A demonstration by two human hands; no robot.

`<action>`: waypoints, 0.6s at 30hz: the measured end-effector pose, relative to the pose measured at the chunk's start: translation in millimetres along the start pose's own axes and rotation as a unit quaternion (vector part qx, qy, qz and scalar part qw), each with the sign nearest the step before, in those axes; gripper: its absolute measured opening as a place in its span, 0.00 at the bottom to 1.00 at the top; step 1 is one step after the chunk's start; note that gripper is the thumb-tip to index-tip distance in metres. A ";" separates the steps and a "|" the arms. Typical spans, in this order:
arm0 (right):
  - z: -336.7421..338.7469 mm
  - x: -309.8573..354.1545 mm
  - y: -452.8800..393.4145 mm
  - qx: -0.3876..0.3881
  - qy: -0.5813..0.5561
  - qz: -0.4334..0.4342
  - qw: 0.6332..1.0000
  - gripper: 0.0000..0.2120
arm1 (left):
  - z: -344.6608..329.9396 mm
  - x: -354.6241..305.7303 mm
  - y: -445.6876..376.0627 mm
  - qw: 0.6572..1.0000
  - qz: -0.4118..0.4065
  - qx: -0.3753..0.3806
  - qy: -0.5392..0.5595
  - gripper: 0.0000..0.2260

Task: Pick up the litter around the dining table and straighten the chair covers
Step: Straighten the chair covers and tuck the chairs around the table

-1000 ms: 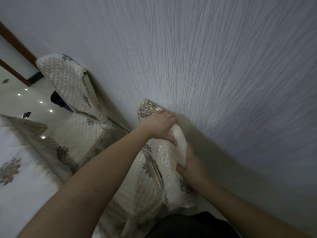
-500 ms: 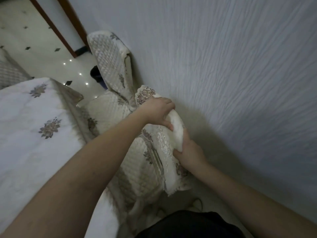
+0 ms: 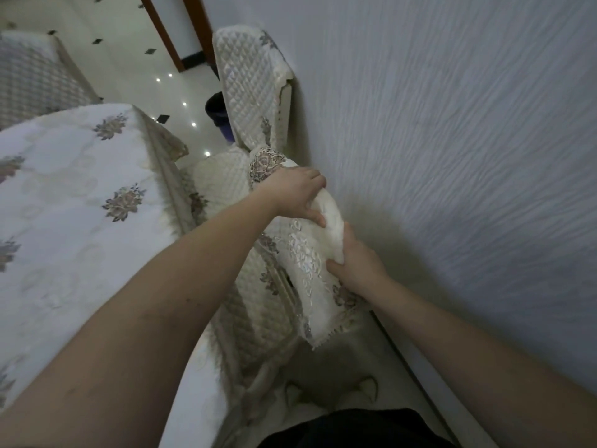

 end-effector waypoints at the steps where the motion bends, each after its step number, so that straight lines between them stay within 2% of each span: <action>1: -0.6 1.4 -3.0 0.004 0.000 0.000 1.000 0.36 | -1.6 3.1 0.3 1.000 0.002 0.001 0.004 0.38; 8: -8.7 14.5 -24.5 0.013 0.000 0.002 1.000 0.35 | -10.9 26.8 2.9 0.999 0.012 0.014 0.045 0.37; 15: -16.9 18.5 -33.1 -0.027 0.007 -0.026 0.999 0.33 | -25.6 42.6 3.0 0.995 0.009 0.015 0.095 0.38; 18: -12.9 15.9 -36.3 -0.043 0.004 -0.030 0.999 0.32 | -37.7 44.7 3.2 0.992 0.032 0.029 0.116 0.41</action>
Point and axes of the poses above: each hand's wrist, its own y-axis away from the middle knuckle, its own z-axis out of the back of the hand, x = y × z, the point moved 8 cm from there along -y, towards the middle knuckle, and after that the axes turned 8 degrees about z, right-handed, at the moved point
